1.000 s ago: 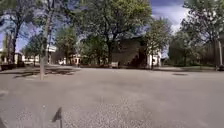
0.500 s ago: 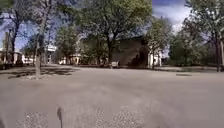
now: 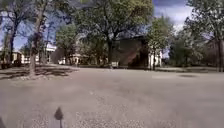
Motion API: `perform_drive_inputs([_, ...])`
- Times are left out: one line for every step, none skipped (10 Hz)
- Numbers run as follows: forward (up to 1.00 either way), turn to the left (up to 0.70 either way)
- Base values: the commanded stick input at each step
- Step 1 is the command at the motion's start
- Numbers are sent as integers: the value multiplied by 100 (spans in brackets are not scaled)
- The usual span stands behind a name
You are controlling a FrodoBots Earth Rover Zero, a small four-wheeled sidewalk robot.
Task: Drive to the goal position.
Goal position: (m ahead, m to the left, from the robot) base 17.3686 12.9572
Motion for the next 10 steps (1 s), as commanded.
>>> perform_drive_inputs([70,6])
perform_drive_inputs([70,6])
perform_drive_inputs([70,6])
perform_drive_inputs([70,6])
perform_drive_inputs([70,6])
perform_drive_inputs([70,6])
perform_drive_inputs([70,6])
perform_drive_inputs([70,6])
perform_drive_inputs([70,6])
perform_drive_inputs([70,6])
